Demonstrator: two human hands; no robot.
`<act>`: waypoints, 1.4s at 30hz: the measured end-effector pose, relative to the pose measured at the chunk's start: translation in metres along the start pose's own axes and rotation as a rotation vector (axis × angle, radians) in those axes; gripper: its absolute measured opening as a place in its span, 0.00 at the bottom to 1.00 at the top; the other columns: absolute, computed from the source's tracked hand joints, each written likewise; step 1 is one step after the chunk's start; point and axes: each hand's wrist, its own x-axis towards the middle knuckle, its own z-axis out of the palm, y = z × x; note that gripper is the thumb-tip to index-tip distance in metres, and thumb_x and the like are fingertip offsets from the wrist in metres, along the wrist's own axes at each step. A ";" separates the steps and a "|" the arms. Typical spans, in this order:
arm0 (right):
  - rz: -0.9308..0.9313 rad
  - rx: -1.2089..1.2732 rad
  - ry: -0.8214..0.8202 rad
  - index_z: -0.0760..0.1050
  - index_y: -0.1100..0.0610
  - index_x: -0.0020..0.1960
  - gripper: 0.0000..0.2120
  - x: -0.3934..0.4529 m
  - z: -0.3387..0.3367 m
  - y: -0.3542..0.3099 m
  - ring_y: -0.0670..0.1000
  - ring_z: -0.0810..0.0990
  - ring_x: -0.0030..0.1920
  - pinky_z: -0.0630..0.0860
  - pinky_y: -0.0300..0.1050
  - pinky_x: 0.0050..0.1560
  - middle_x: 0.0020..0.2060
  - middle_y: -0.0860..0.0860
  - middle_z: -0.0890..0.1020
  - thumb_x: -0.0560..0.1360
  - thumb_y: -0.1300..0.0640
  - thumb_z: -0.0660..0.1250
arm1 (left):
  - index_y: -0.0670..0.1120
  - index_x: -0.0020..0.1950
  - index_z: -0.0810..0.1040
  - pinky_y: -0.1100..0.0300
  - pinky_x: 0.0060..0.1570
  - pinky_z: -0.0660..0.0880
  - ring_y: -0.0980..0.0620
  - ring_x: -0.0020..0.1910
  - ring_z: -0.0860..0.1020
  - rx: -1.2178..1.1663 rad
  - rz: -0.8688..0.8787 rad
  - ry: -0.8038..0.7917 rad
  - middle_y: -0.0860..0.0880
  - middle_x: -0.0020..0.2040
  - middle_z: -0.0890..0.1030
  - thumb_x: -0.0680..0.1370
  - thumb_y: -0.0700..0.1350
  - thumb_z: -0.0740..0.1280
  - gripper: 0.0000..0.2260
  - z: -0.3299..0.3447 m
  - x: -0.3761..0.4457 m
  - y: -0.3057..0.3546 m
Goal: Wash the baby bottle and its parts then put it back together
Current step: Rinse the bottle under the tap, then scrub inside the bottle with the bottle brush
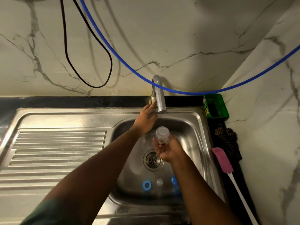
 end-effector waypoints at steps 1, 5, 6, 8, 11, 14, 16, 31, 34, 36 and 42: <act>0.011 -0.002 -0.002 0.78 0.64 0.59 0.21 0.001 -0.001 0.000 0.56 0.85 0.41 0.84 0.46 0.31 0.41 0.60 0.85 0.74 0.51 0.76 | 0.53 0.82 0.64 0.45 0.74 0.71 0.45 0.76 0.70 0.005 0.000 -0.011 0.47 0.80 0.68 0.85 0.52 0.65 0.26 0.001 -0.004 -0.001; 0.037 -0.043 0.034 0.81 0.60 0.60 0.23 0.001 -0.010 0.002 0.52 0.85 0.35 0.82 0.42 0.27 0.41 0.55 0.86 0.70 0.49 0.78 | 0.51 0.74 0.74 0.60 0.56 0.78 0.52 0.60 0.80 -0.143 -0.119 -0.065 0.49 0.66 0.81 0.81 0.64 0.66 0.26 0.014 -0.037 -0.010; 0.016 -0.134 0.057 0.81 0.59 0.57 0.21 0.000 -0.009 0.003 0.50 0.83 0.32 0.80 0.41 0.26 0.38 0.54 0.85 0.71 0.47 0.77 | 0.51 0.74 0.74 0.64 0.52 0.76 0.54 0.58 0.79 -0.150 -0.135 -0.107 0.51 0.65 0.81 0.80 0.64 0.68 0.27 0.019 -0.045 -0.012; -0.048 -0.283 0.142 0.81 0.59 0.53 0.21 -0.004 -0.008 0.009 0.50 0.82 0.33 0.77 0.44 0.29 0.36 0.54 0.84 0.74 0.41 0.73 | 0.49 0.77 0.71 0.65 0.50 0.72 0.55 0.59 0.77 -0.073 -0.144 -0.156 0.52 0.65 0.77 0.78 0.62 0.72 0.31 0.026 -0.058 -0.019; -0.115 -0.332 0.173 0.82 0.59 0.57 0.27 -0.008 -0.013 0.019 0.54 0.84 0.43 0.79 0.47 0.38 0.42 0.57 0.86 0.77 0.35 0.68 | 0.48 0.77 0.70 0.66 0.48 0.74 0.53 0.61 0.77 -0.062 -0.133 -0.114 0.49 0.66 0.77 0.77 0.55 0.75 0.31 0.034 -0.069 -0.029; -0.248 -0.460 0.145 0.81 0.55 0.59 0.24 -0.026 -0.024 0.021 0.57 0.85 0.52 0.83 0.52 0.50 0.51 0.56 0.87 0.80 0.36 0.63 | 0.49 0.71 0.73 0.64 0.45 0.78 0.53 0.55 0.82 -0.293 -0.182 0.020 0.48 0.61 0.80 0.80 0.50 0.73 0.21 0.034 -0.078 -0.033; -0.496 -0.760 0.204 0.80 0.52 0.59 0.18 -0.045 -0.041 0.017 0.55 0.85 0.53 0.82 0.52 0.53 0.53 0.52 0.86 0.80 0.38 0.66 | 0.48 0.67 0.74 0.61 0.45 0.82 0.50 0.53 0.84 -0.429 -0.233 0.053 0.45 0.60 0.80 0.81 0.48 0.71 0.16 0.035 -0.085 -0.035; -1.552 -1.391 0.832 0.79 0.47 0.67 0.22 -0.069 -0.199 -0.043 0.59 0.81 0.55 0.77 0.55 0.57 0.58 0.50 0.83 0.76 0.63 0.68 | 0.42 0.56 0.79 0.49 0.44 0.76 0.43 0.40 0.80 -0.706 -0.301 -0.081 0.44 0.40 0.85 0.80 0.49 0.74 0.12 0.076 -0.143 -0.038; -1.540 -1.370 0.587 0.77 0.55 0.67 0.22 -0.079 -0.177 -0.023 0.57 0.81 0.58 0.76 0.46 0.60 0.58 0.54 0.83 0.74 0.66 0.69 | 0.42 0.56 0.78 0.55 0.38 0.79 0.46 0.38 0.81 -0.805 -0.308 -0.015 0.43 0.41 0.85 0.81 0.49 0.72 0.12 0.068 -0.149 -0.041; -1.500 -1.434 0.281 0.76 0.55 0.68 0.22 -0.089 -0.150 -0.001 0.51 0.80 0.62 0.75 0.40 0.63 0.62 0.50 0.81 0.75 0.66 0.68 | 0.42 0.58 0.78 0.57 0.39 0.81 0.45 0.42 0.82 -0.864 -0.293 0.029 0.43 0.44 0.84 0.82 0.49 0.72 0.12 0.060 -0.152 -0.045; -1.296 -1.482 -0.123 0.77 0.59 0.69 0.26 -0.096 -0.103 0.044 0.32 0.79 0.59 0.74 0.29 0.59 0.57 0.41 0.76 0.73 0.65 0.78 | 0.37 0.64 0.78 0.60 0.36 0.78 0.52 0.34 0.79 -0.899 -0.247 0.116 0.45 0.42 0.83 0.83 0.49 0.69 0.17 0.031 -0.157 -0.051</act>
